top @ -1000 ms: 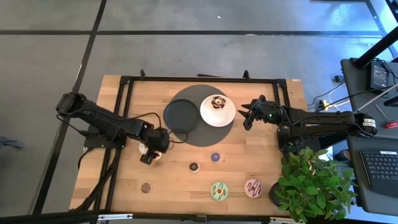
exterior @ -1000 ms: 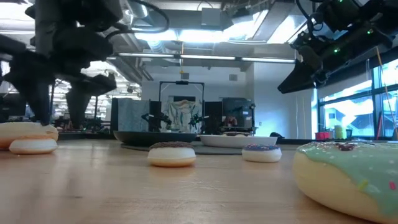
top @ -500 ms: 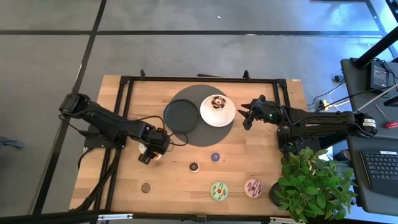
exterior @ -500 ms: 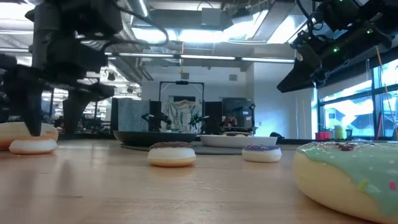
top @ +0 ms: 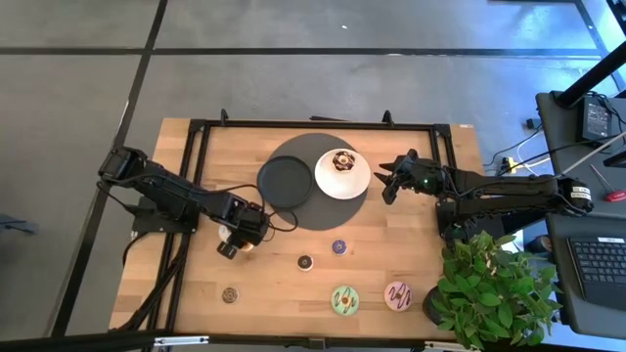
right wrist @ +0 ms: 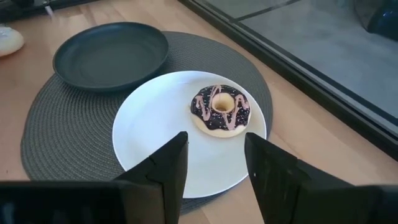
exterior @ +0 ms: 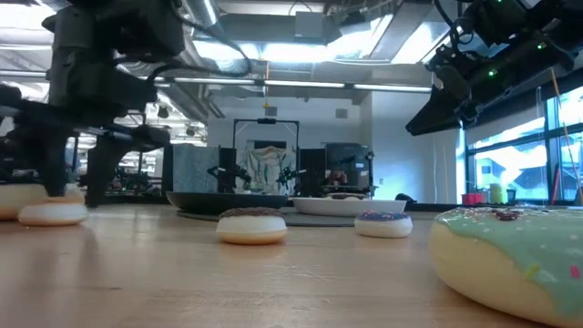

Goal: Pick & Place donuts
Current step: Put the small orange donut on the black plate

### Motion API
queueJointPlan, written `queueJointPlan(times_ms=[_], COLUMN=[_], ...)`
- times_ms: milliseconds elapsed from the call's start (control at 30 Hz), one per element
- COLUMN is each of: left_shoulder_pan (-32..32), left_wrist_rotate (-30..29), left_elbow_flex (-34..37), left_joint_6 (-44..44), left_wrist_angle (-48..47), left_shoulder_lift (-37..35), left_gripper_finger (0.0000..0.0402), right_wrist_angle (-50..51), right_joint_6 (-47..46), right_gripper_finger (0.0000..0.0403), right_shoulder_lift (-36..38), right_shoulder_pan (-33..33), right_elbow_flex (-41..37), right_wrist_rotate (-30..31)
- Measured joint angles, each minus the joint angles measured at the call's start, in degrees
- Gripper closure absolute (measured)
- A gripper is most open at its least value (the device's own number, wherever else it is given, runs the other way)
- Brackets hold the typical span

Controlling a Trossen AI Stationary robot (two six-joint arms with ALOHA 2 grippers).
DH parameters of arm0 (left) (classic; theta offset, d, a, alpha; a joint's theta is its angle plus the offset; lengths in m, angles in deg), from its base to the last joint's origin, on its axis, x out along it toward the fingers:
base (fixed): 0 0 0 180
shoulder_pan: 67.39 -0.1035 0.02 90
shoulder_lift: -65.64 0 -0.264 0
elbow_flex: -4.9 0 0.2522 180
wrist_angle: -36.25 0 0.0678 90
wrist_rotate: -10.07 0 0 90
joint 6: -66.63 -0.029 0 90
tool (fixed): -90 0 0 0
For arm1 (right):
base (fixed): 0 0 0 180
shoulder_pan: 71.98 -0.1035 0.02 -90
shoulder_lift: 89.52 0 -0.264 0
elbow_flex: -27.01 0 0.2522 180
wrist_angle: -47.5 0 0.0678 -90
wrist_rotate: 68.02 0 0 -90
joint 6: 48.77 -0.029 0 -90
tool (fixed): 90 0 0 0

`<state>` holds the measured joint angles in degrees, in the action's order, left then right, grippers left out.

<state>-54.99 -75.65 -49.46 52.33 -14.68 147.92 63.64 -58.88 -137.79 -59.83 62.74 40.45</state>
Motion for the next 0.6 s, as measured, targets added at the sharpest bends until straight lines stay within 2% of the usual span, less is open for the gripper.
queueJointPlan(times_ms=[333,600], left_shoulder_pan=[-0.2,-0.1], left_wrist_rotate=[-0.1,-0.2], left_elbow_flex=[-1.9,-1.9], left_joint_6=[2.8,3.0], left_wrist_angle=[-0.2,-0.4], left_shoulder_lift=[0.3,0.3], left_gripper_finger=[0.034,0.0349], right_wrist_angle=[0.1,0.1], right_joint_6=[0.1,0.1], right_gripper_finger=[0.0242,0.0242], right_shoulder_lift=[0.0,0.0], right_shoulder_pan=[0.0,0.0], right_elbow_flex=[0.0,0.0], right_wrist_rotate=[0.0,0.0])
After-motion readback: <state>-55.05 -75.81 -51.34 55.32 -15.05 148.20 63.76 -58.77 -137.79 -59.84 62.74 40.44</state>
